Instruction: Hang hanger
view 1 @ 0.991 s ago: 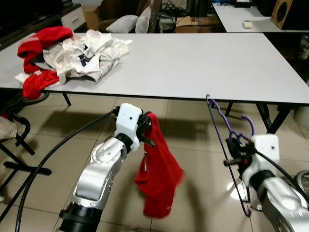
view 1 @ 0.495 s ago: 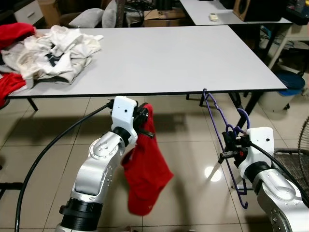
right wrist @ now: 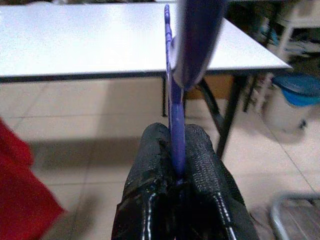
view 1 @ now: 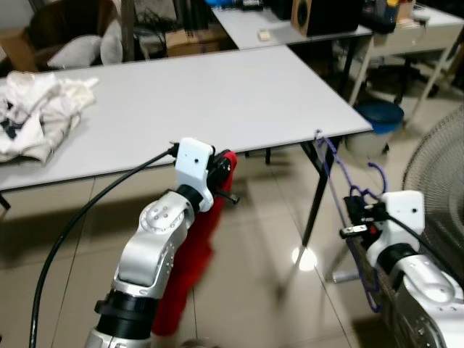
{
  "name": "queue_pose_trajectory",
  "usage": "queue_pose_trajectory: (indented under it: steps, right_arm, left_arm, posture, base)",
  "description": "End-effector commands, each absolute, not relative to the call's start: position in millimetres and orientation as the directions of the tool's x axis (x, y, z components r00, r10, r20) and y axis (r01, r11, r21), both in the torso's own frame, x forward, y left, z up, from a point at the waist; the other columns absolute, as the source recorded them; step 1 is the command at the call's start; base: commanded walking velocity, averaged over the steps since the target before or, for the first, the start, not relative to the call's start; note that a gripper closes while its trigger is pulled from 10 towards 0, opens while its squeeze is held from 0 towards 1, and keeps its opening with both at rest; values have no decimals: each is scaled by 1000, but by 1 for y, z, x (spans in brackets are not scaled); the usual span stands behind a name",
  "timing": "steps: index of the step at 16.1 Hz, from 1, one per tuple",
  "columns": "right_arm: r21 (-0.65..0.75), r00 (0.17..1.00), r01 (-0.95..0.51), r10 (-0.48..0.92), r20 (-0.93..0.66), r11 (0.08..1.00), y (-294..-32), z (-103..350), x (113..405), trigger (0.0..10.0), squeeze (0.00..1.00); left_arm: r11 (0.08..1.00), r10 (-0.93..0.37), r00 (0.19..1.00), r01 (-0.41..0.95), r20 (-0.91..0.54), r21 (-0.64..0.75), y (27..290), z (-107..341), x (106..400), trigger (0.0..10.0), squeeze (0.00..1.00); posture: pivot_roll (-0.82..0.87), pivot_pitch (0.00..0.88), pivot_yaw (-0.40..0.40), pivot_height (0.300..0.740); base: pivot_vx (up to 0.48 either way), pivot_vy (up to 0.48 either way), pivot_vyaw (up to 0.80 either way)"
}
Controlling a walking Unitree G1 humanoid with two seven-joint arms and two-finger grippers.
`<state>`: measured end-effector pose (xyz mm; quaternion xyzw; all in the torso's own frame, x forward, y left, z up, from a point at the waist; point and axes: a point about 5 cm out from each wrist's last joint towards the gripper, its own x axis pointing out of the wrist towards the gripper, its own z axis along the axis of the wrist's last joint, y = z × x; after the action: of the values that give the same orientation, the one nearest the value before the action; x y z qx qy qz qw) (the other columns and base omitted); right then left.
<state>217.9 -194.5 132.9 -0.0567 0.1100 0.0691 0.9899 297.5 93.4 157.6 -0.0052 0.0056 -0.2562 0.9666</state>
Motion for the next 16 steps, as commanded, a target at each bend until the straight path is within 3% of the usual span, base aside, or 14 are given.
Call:
queue_pose_trajectory:
  steps: [1,7,11,16]
  right_arm:
    - [-87,970,-175,157,-185,981,-189,140,219,10000,0]
    - [-118,965,-234,216,-149,965,-186,149,222,10000,0]
    - [-150,963,-247,224,-152,957,-185,149,224,10000,0]
    - [-163,961,-256,233,-149,953,-191,152,228,10000,0]
  left_arm:
    - [880,-476,880,476,12,-3,100,165,301,10000,0]
    - [894,-448,894,448,18,-12,103,168,306,10000,0]
    - [898,-439,898,440,20,-15,104,169,308,10000,0]
    - [905,-424,905,424,11,-13,106,168,309,10000,0]
  posture:
    - [63,0,58,740]
    - [58,0,57,740]
    - [67,0,48,740]
    - [64,0,41,740]
  base:
    - [326,0,0]
    - [331,0,0]
    - [330,0,745]
    - [331,0,0]
